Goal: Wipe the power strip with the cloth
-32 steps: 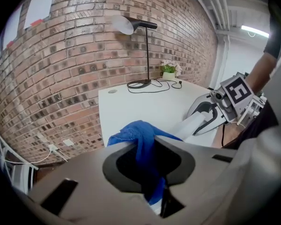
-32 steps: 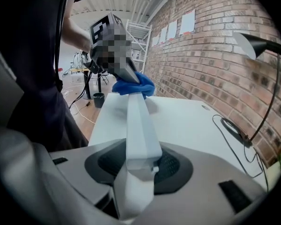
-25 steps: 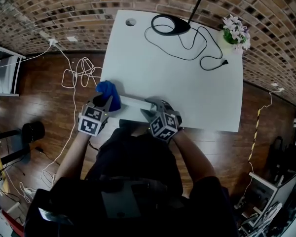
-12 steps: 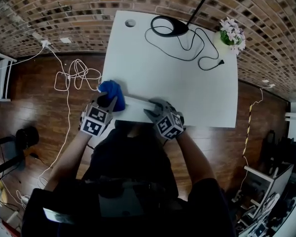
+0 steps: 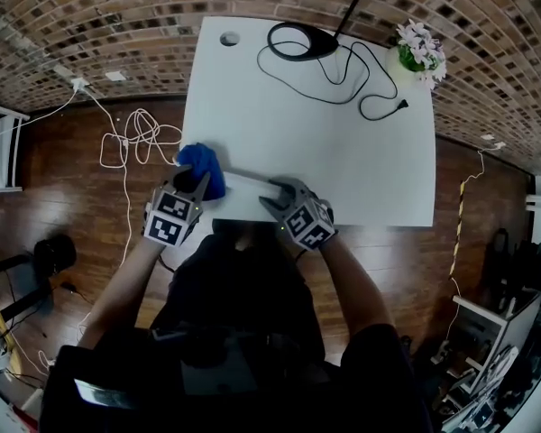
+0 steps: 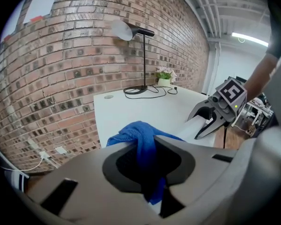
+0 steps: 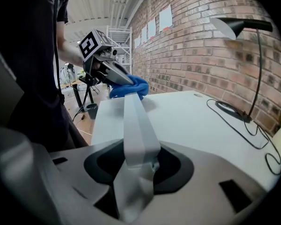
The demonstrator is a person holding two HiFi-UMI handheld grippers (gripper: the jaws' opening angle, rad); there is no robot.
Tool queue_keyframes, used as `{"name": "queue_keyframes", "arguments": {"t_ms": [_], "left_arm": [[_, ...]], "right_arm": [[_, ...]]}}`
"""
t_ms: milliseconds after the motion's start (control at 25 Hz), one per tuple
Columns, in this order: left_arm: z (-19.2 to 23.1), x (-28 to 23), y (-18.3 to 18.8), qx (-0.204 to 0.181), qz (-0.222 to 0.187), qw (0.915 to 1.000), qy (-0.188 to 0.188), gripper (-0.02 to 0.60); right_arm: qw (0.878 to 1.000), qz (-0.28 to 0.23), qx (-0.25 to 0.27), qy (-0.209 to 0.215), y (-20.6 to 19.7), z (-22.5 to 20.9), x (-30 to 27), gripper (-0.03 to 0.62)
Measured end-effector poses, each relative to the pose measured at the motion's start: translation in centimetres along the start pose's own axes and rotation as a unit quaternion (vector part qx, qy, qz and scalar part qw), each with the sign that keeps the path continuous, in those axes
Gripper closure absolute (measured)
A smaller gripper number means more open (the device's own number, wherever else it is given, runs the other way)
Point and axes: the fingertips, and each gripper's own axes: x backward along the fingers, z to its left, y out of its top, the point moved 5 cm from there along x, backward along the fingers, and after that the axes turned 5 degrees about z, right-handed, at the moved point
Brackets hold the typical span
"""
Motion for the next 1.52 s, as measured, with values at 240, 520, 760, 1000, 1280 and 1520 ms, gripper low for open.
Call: {"name": "queue_keyframes", "arguments": {"t_ms": [240,520,760,1000,1280,1520], "left_arm": [[-0.3,-0.1,0.3,0.008,0.02,0.9987,0.045,0.515],[-2.5,-0.5,0.5,-0.01,0.04,0.9972,0.063,0.515],[-5.2,-1.1,0.8,-0.004,0.048,0.9964,0.069,0.515],[-6.6,-1.4,1.1,-0.004,0.046,0.9962,0.074,0.515],[-9.0,-2.2,1.8,-0.014,0.047,0.9965,0.068,0.515],[-12.2,-3.6,2.9,-0.04,0.054,0.9971,0.037,0.515]], "right_arm": [[1.0,-0.011,0.016,-0.004,-0.1,0.2,0.1,0.413],[0.998,-0.023,0.052,0.006,-0.5,0.4,-0.1,0.424],[0.997,-0.027,0.073,0.004,-0.9,0.5,-0.5,0.427],[0.997,-0.029,0.067,0.009,-0.4,0.5,-0.2,0.428],[0.997,-0.028,0.068,0.008,-0.4,0.5,-0.3,0.428],[0.997,-0.029,0.066,0.011,-0.3,0.7,-0.4,0.428]]}}
